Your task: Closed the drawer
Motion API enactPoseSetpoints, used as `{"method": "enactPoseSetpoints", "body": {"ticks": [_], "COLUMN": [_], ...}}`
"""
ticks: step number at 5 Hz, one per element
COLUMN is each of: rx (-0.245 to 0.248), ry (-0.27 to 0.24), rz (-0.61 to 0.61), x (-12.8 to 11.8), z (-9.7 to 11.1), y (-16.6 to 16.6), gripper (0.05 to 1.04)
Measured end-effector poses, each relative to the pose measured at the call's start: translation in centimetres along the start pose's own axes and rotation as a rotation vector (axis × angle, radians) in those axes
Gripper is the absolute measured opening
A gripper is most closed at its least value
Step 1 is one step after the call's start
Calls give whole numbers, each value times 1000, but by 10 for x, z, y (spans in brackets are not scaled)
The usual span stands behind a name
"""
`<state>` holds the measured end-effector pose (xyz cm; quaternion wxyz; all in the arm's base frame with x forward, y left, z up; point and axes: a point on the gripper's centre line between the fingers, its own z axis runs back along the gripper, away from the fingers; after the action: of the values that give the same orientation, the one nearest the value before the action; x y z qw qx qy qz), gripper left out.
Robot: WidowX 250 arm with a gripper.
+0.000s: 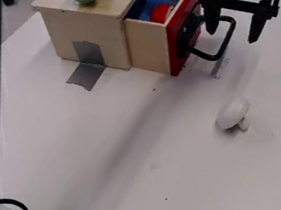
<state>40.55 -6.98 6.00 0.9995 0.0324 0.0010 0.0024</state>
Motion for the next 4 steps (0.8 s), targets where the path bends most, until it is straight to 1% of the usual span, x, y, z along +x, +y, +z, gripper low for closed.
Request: {"method": "enactPoseSetpoints", "body": {"ticks": [1,2,3,4], "rx": [34,56,63,75], "ry": [25,58,72,62], "rz": [-7,-26,-39,-34], "x": [2,3,3,5], "z": [-17,-34,-41,-40], "y": [1,-4,-4,-2], "gripper": [999,986,916,635]}}
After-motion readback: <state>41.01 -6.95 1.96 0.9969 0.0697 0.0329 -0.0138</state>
